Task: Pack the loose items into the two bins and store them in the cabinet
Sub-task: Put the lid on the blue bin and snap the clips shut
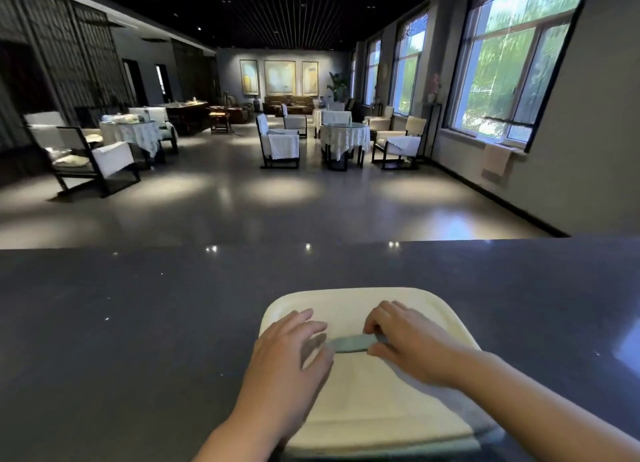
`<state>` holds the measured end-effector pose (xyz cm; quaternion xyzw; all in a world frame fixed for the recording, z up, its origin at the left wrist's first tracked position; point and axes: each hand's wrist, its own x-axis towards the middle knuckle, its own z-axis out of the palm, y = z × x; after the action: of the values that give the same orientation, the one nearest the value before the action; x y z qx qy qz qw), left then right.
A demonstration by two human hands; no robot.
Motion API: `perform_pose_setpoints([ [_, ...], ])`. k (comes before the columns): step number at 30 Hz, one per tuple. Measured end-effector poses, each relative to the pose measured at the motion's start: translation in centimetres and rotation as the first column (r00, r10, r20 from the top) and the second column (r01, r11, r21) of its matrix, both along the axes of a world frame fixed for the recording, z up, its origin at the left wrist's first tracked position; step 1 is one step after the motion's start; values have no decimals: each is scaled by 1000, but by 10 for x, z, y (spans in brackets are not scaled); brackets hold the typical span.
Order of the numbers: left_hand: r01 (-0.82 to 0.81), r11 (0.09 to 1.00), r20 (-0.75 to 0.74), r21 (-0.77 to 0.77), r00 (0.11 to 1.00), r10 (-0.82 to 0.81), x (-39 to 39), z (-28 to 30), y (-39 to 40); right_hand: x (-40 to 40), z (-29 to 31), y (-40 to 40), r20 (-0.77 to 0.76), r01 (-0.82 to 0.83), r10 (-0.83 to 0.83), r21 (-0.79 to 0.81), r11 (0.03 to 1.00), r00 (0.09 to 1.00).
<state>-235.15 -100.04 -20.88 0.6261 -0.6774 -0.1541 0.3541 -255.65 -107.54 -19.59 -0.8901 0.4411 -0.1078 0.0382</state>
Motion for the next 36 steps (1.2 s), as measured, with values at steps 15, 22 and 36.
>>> perform_pose_setpoints([
  [15, 106, 991, 248, 86, 961, -125, -29, -18, -19, -10, -22, 35, 341, 199, -248, 172, 965, 907],
  [22, 259, 953, 376, 159, 876, -301, -78, -10, -45, -66, -32, 45, 349, 578, -609, 199, 791, 713],
  [36, 137, 957, 526, 255, 811, -256, -88, -23, -57, -75, -45, 49, 530, 318, -839, 780, 539, 121],
])
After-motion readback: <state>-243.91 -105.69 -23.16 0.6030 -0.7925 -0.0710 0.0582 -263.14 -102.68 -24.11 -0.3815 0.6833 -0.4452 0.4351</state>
